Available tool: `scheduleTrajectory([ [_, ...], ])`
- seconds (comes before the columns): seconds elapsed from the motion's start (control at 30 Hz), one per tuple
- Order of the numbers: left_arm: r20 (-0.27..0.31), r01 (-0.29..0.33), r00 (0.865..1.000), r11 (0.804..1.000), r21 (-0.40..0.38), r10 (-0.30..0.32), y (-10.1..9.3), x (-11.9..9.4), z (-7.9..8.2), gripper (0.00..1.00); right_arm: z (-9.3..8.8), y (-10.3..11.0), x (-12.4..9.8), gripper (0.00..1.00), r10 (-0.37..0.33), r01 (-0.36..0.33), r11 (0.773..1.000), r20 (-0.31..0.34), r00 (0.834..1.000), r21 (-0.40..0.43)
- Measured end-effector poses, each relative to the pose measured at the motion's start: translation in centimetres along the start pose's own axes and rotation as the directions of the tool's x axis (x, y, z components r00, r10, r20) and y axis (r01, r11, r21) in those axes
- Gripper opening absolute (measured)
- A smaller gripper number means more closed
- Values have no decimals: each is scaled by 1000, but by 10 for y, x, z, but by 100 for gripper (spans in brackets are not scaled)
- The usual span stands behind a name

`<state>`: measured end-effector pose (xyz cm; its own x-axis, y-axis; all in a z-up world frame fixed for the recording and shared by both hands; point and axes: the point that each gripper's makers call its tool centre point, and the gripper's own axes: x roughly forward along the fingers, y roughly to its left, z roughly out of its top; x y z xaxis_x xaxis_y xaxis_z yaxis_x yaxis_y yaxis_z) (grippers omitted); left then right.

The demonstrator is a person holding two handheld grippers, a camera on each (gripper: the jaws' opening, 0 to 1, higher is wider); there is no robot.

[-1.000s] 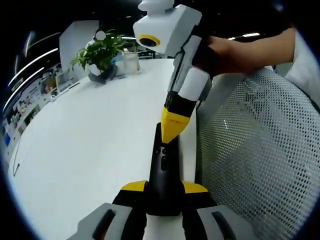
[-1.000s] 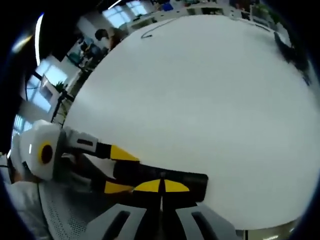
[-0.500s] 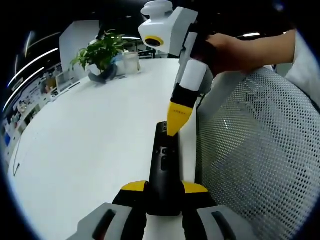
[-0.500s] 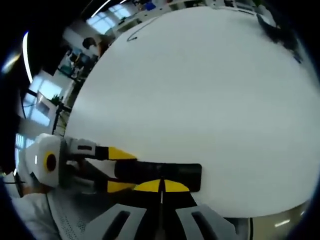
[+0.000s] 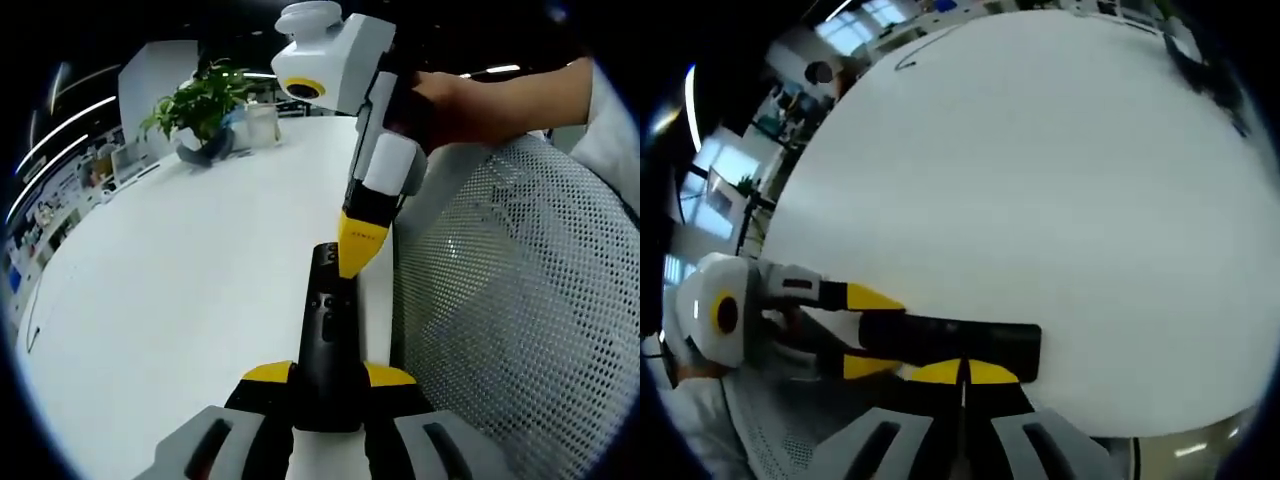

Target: Press the specified remote control buttons in sequence, fully releasing each button before pressing the next.

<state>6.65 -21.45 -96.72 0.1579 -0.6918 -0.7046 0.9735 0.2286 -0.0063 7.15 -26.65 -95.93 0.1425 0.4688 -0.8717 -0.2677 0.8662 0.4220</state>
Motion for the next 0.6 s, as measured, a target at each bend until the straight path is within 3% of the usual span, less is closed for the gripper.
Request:
scheduleTrajectory([
  [0.13, 2, -1, 1000, 1000, -3, 1, 0, 0, 0, 25, -1, 0, 1, 0, -4, 4, 1000, -5, 1000, -6],
  [0.3, 11, -6, 1000, 1000, -7, 6, 0, 0, 0, 25, -2, 1, 4, 0, -51, 50, 994, -12, 999, -92],
  [0.6, 17, -13, 1000, 1000, -15, 13, 0, 0, -1, 25, -2, 0, 5, 0, -65, 62, 991, -23, 998, -116],
])
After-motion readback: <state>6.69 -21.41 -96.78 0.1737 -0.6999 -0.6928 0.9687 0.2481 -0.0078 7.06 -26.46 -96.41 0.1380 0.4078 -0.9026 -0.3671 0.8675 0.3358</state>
